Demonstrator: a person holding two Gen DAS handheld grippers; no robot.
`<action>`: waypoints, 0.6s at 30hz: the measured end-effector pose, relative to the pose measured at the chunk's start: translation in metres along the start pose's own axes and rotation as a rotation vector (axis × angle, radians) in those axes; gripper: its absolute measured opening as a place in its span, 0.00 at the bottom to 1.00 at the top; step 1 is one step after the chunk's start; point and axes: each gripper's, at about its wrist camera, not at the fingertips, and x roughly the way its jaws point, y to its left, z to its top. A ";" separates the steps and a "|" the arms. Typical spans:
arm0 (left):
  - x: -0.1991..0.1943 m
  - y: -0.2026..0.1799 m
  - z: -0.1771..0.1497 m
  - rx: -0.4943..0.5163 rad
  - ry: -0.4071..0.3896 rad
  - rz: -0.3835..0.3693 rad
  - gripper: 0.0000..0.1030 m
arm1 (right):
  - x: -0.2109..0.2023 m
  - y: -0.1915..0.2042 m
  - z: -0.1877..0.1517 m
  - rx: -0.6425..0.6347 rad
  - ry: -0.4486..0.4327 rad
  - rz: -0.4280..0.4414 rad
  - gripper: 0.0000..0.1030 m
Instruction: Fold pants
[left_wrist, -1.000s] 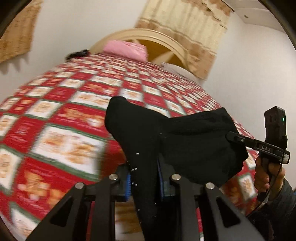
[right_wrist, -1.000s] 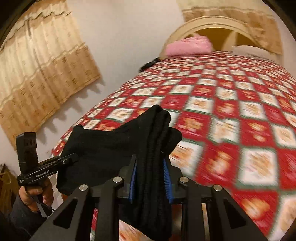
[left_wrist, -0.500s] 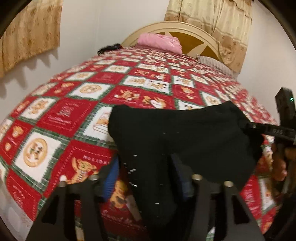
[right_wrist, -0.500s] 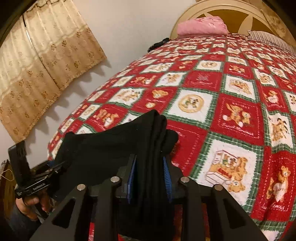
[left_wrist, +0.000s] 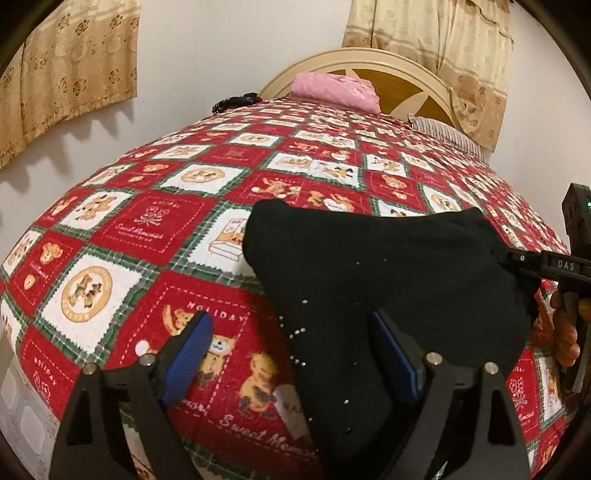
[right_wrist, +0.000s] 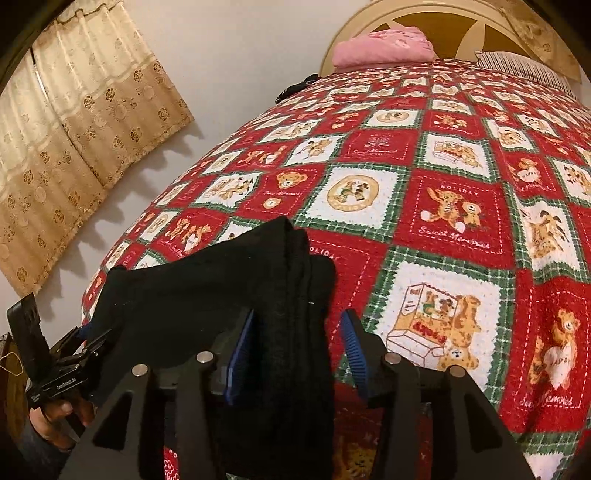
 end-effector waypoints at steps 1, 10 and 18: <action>-0.001 0.000 -0.001 -0.002 -0.001 0.000 0.87 | 0.000 0.001 0.000 -0.004 -0.002 -0.004 0.47; 0.002 0.006 -0.004 -0.039 -0.004 0.008 0.98 | 0.003 -0.006 -0.001 0.014 -0.002 -0.015 0.58; -0.010 0.005 -0.005 -0.051 0.003 0.037 0.99 | -0.016 -0.002 -0.008 0.003 -0.048 -0.076 0.66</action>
